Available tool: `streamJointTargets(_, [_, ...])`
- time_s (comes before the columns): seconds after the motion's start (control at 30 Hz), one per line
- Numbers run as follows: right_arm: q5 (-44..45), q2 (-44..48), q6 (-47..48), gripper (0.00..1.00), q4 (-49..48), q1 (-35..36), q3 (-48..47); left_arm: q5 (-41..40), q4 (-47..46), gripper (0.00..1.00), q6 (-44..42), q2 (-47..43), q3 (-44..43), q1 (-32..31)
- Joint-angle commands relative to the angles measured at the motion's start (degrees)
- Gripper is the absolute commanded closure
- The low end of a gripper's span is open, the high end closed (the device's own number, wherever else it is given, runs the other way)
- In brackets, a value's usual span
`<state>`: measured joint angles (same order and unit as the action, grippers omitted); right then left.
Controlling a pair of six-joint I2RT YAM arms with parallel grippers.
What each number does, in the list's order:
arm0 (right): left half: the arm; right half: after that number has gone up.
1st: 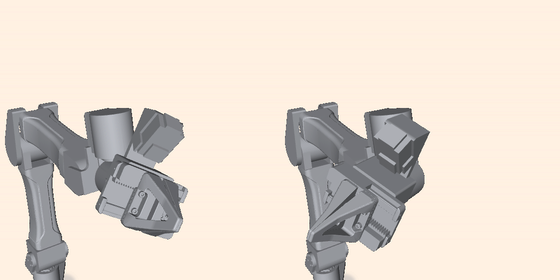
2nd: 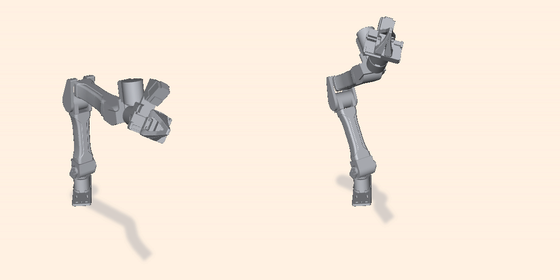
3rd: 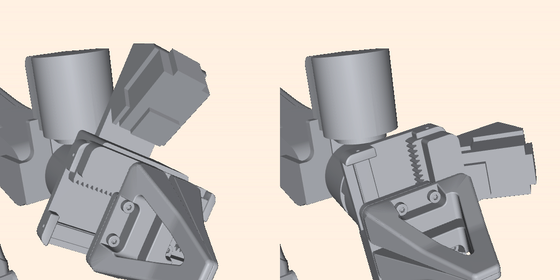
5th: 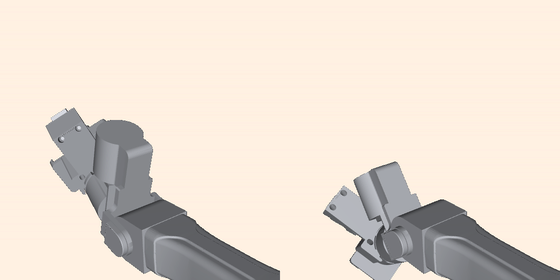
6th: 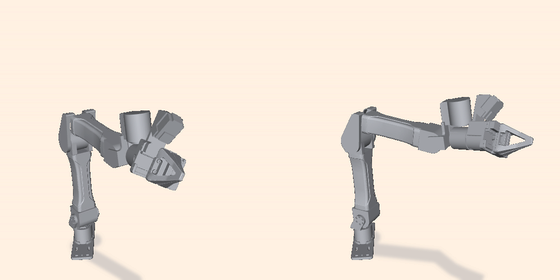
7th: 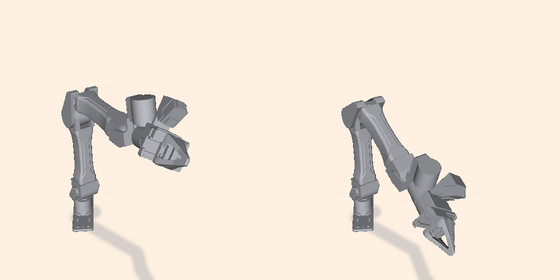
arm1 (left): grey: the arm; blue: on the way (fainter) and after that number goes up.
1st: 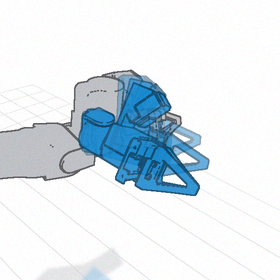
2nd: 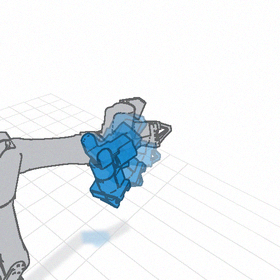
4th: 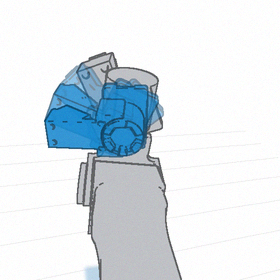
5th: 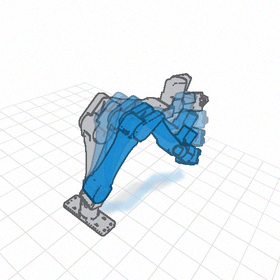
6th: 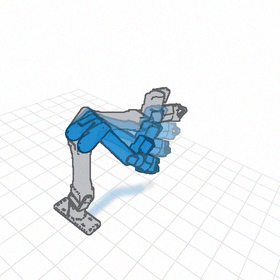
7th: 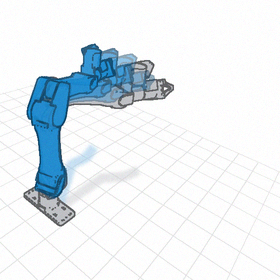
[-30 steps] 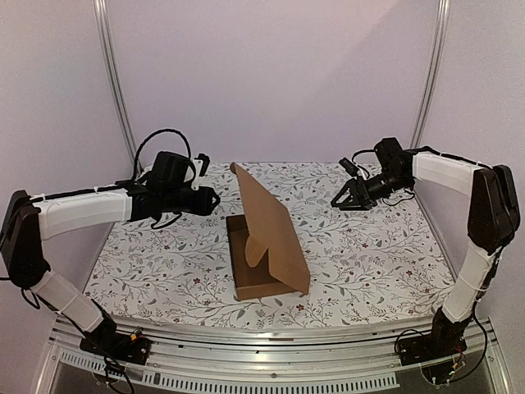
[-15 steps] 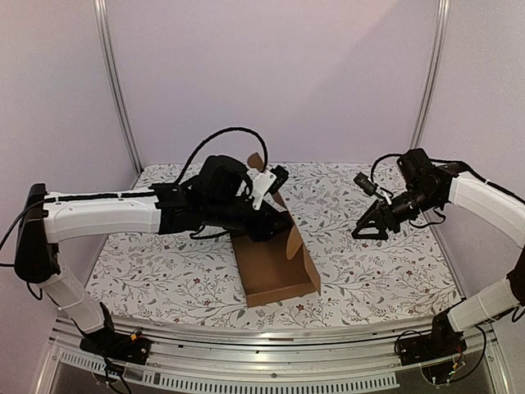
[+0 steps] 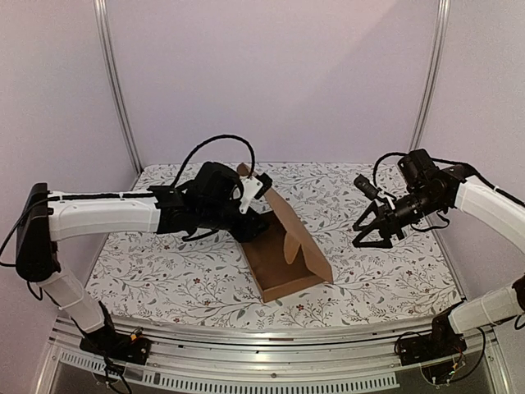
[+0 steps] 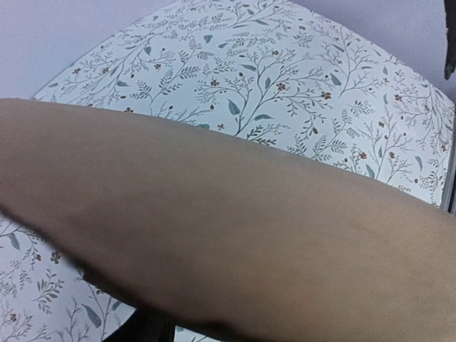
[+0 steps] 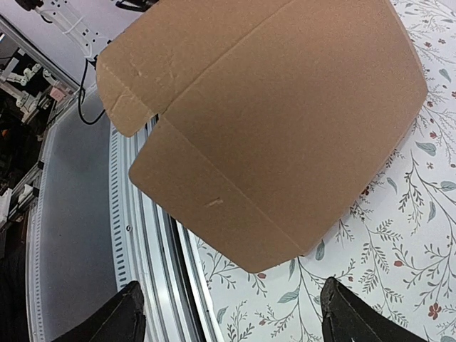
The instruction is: Fold the paper box
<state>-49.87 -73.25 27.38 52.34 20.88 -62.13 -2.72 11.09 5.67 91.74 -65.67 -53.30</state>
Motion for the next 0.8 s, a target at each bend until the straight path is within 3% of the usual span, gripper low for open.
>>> streamJointTargets(0.0, [-1.7,0.0,0.7,0.16,-0.2,1.2,0.7,0.6,4.7,0.50,-7.9,4.6,-8.9,4.0])
streamJointTargets(0.23, [-1.3,0.5,1.1,0.10,0.8,1.3,0.1,7.2,14.3,0.51,-11.2,15.5,-34.1,1.5])
streamJointTargets(0.27, [-1.0,0.8,1.2,0.03,1.0,1.3,-0.2,7.0,14.8,0.50,-10.9,16.9,-36.4,1.4])
streamJointTargets(0.37, [-2.1,1.6,1.7,0.01,1.9,1.3,-1.0,3.5,15.4,0.50,-10.6,20.1,-39.7,1.5])
streamJointTargets(0.47, [-1.7,1.7,1.0,0.01,2.0,1.3,-1.3,-0.1,16.9,0.50,-10.0,20.6,-38.2,2.2])
streamJointTargets(0.6, [-2.4,2.1,-0.6,0.01,0.3,1.4,-2.4,-1.7,12.6,0.50,-9.8,14.1,-24.7,2.9])
streamJointTargets(0.7, [-0.7,2.0,-2.7,0.01,0.8,2.7,-6.8,2.0,5.1,0.49,-9.9,8.9,-16.6,4.7])
streamJointTargets(0.77, [-0.1,1.1,-3.4,0.01,2.0,3.3,-10.6,5.3,5.3,0.49,-10.7,9.0,-18.6,4.5])
